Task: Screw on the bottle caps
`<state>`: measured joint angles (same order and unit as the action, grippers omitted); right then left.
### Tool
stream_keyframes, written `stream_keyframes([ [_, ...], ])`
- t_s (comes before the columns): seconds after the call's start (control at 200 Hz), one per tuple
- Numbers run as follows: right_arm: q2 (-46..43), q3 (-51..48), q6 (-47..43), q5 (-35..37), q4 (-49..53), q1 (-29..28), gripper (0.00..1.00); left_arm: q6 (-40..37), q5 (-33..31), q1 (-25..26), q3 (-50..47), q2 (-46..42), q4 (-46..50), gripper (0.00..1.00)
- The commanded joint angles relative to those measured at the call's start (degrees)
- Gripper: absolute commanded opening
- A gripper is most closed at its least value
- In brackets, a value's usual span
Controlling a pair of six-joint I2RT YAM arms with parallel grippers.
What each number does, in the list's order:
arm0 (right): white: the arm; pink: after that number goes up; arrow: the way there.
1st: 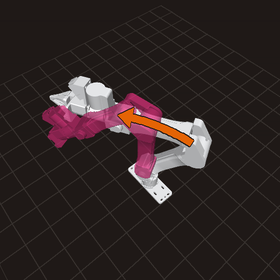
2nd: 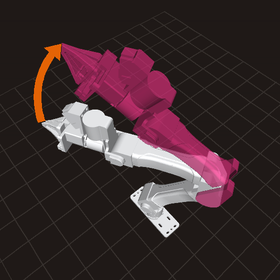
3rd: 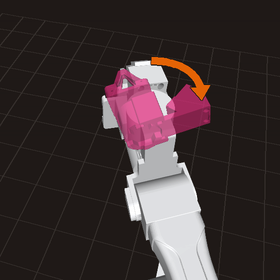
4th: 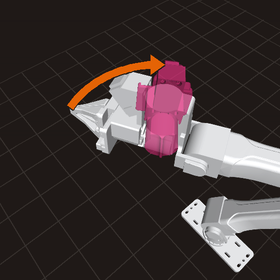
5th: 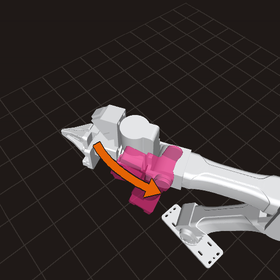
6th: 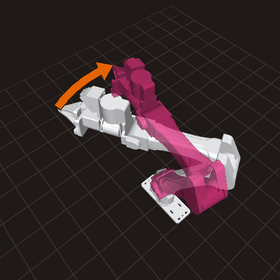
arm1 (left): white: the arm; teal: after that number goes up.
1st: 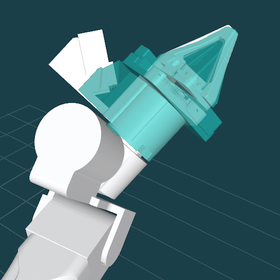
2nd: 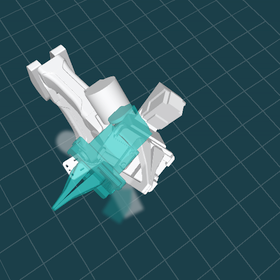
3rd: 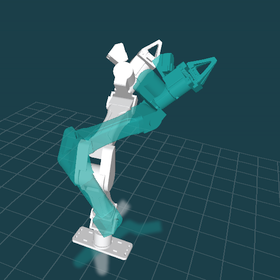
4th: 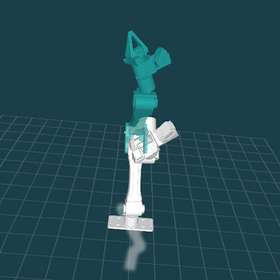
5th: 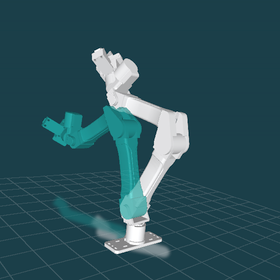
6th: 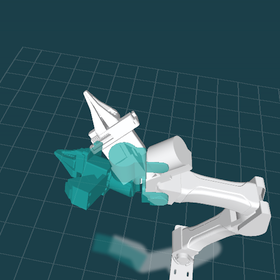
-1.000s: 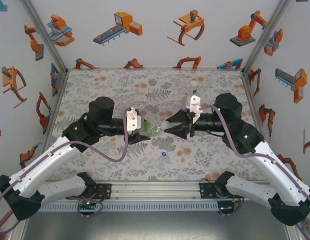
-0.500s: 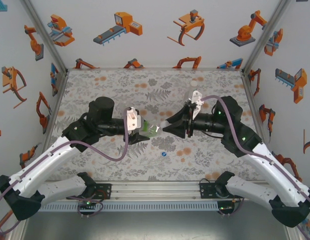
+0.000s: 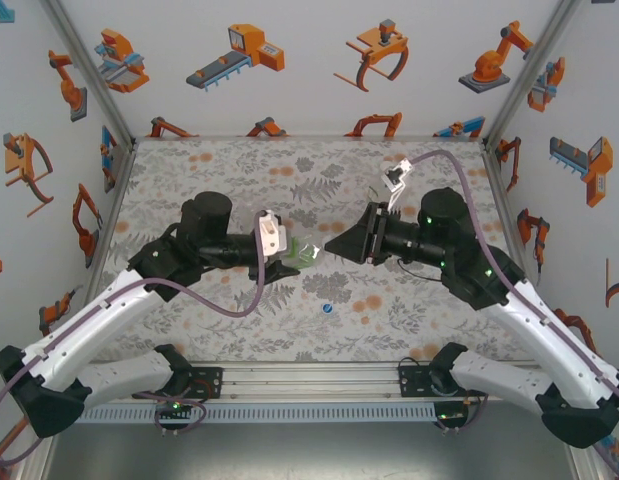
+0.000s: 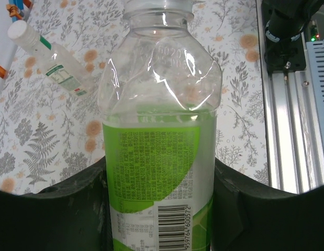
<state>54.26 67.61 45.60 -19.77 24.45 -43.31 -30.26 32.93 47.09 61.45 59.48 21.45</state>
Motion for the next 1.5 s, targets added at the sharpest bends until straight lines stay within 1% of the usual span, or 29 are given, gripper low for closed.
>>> stream_keyframes([
  [0.0,2.1,2.4,15.3,5.1,4.2,0.5,0.0,-1.5,2.1,0.5,1.7,-0.1,-1.6,0.0],
  [0.16,2.4,1.8,20.0,6.7,3.1,0.6,0.0,-1.5,2.0,0.6,1.8,0.2,-1.6,0.0],
  [0.225,2.6,2.0,21.2,6.8,3.2,0.5,0.18,-1.4,1.3,0.5,1.8,0.2,-1.6,0.0],
  [0.355,3.7,2.9,21.3,5.6,4.0,0.5,0.44,-1.0,-1.5,0.6,1.7,0.1,-1.6,0.0],
  [0.446,4.4,3.3,21.5,5.2,4.2,0.5,0.51,-0.8,-3.3,0.6,1.7,0.4,-1.6,0.0],
  [0.491,4.7,3.5,21.5,5.1,4.1,0.6,0.53,-0.8,-3.8,0.6,1.8,0.7,-1.6,0.0],
  [0.606,5.6,4.0,21.5,4.6,4.0,0.6,0.54,-0.7,-3.9,0.6,2.1,1.3,-1.5,0.0],
  [0.896,6.4,4.2,21.7,2.9,3.7,0.6,0.5,-0.3,-7.0,0.6,2.4,2.2,-1.0,0.0],
  [1.061,6.7,4.4,21.5,2.5,3.9,0.6,0.49,-0.3,-7.4,0.6,2.5,2.3,-1.0,0.0],
  [1.207,6.9,4.4,21.2,3.0,3.8,0.7,0.45,-1.0,-5.4,0.7,2.2,2.1,-1.2,0.0],
  [1.307,7.0,4.3,20.9,3.3,3.8,0.6,0.45,-1.4,-3.2,0.7,1.7,1.9,-1.6,0.0],
  [1.402,7.0,4.0,20.6,3.6,3.9,0.7,0.44,-1.5,-1.7,0.7,1.5,1.6,-1.7,0.03],
  [1.497,7.1,4.1,20.6,3.6,3.8,0.7,0.41,-1.5,-1.5,0.8,1.4,1.5,-1.7,0.04],
])
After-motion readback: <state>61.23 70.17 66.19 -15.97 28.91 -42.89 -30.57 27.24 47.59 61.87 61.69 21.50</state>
